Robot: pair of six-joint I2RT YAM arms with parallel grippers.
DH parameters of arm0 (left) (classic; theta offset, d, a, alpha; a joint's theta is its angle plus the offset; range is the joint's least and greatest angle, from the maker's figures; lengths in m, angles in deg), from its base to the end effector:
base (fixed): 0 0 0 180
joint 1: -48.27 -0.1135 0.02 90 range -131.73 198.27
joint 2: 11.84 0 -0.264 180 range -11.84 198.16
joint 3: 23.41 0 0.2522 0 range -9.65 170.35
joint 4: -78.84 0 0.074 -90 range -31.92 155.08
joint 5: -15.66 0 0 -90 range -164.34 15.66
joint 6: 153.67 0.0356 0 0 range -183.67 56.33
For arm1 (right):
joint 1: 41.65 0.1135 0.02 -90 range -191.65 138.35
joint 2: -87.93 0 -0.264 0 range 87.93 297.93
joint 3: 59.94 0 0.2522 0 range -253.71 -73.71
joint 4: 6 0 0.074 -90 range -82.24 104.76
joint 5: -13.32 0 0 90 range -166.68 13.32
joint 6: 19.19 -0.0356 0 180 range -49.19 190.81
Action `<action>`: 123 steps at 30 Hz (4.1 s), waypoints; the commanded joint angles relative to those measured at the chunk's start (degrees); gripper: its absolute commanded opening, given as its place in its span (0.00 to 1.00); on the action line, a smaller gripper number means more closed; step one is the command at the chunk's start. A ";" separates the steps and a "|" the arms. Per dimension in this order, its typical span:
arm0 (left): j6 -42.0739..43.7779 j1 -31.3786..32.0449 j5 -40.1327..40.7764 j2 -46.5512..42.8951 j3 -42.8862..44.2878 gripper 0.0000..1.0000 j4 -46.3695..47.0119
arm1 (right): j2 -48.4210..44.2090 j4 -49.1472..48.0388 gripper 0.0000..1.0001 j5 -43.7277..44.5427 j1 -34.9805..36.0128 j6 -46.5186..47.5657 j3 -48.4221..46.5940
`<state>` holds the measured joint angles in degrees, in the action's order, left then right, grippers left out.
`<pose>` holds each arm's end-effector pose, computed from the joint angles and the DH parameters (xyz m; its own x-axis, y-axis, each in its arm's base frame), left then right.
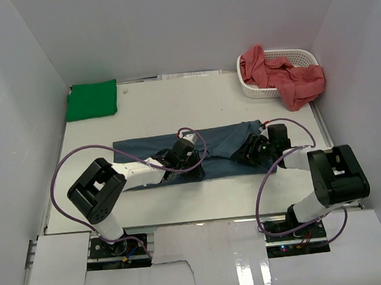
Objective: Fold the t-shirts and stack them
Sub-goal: Fold the other side of the tshirt into a rectangle
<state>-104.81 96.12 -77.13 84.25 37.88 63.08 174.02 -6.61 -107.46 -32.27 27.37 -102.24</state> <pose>0.2166 -0.2419 0.1475 -0.8911 0.0053 -0.4537 0.2323 0.8642 -0.4463 0.2539 0.0604 0.1308 -0.8397 0.4600 -0.2887 0.0952 0.6480 0.7557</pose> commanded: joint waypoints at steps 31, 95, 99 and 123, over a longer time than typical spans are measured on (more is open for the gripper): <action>0.10 0.92 0.42 -1.09 -1.56 0.31 -2.75 | 13.14 -7.96 0.54 -3.14 6.25 -10.17 -22.50; 34.55 1.63 -0.97 10.25 38.34 0.71 -32.01 | 1.63 31.42 0.08 10.48 2.04 24.11 -14.10; 34.38 1.54 -3.27 11.48 39.83 0.74 -32.63 | 1.98 31.59 0.08 10.22 1.95 24.10 -14.53; 54.06 13.40 36.63 13.51 34.74 0.31 -21.30 | 3.04 32.04 0.08 8.81 2.04 24.54 -15.76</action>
<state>-54.21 108.43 -46.11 100.66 73.57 37.20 176.47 25.43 -97.71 -30.39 50.52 -116.47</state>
